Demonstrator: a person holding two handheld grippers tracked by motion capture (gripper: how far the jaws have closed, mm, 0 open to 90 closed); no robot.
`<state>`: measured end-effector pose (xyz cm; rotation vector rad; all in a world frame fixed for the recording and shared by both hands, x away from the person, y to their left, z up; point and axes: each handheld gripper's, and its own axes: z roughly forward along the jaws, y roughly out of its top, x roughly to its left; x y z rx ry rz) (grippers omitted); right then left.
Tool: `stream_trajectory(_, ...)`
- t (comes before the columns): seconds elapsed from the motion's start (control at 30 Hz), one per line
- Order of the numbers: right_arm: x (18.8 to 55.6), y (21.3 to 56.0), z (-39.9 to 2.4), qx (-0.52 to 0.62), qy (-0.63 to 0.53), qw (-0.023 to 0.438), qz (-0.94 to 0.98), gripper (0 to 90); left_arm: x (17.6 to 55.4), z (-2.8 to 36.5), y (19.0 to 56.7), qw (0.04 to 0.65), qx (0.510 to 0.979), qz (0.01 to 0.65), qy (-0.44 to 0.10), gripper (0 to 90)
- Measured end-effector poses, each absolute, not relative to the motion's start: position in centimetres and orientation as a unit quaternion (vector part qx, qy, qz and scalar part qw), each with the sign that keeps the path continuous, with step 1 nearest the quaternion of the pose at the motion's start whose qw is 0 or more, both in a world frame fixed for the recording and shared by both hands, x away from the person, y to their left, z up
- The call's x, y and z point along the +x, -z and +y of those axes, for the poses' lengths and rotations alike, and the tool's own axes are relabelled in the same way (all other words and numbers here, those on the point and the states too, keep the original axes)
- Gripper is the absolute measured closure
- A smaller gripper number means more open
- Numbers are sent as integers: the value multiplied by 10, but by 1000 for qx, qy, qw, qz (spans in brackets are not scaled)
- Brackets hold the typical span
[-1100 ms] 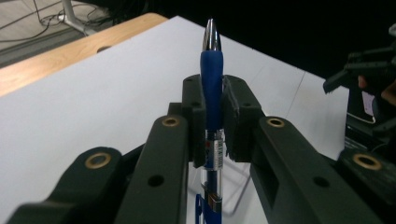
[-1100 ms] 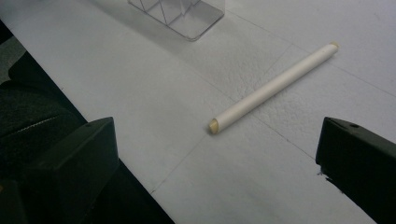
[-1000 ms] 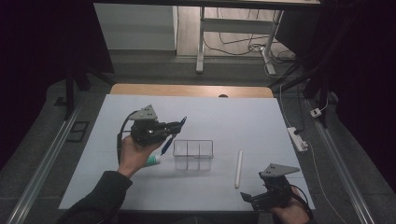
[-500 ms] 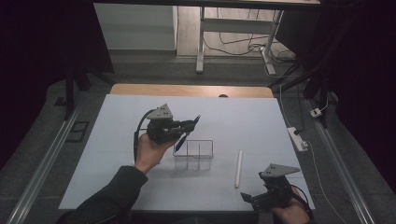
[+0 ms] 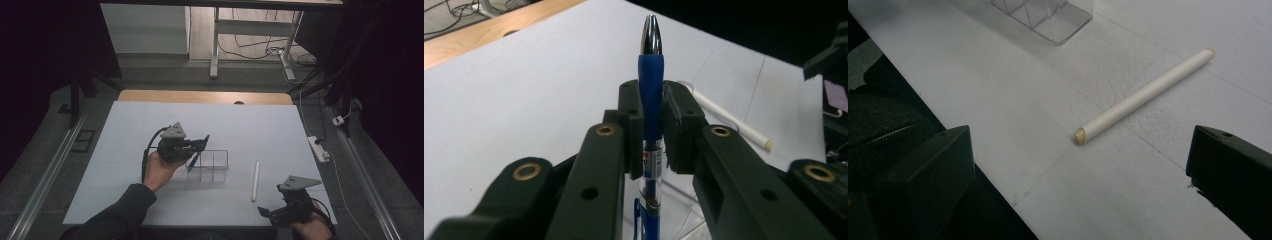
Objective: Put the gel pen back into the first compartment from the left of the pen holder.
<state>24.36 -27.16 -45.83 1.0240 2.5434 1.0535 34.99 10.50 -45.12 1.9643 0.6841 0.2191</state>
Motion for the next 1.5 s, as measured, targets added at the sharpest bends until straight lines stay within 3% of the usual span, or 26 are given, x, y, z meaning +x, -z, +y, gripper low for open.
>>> stream_trajectory(0.47, 243, 458, -272, 346, -358, 101, 861, 0, 344, 115, 442, 490, 818, 275, -121, 485)
stream_trajectory(0.87, 243, 458, -272, 346, -359, 100, 861, 0, 335, 122, 430, 478, 819, 297, -113, 230)
stream_trajectory(1.5, 244, 458, -274, 355, -364, 101, 855, 0, 273, 181, 426, 460, 808, 357, -87, 9)
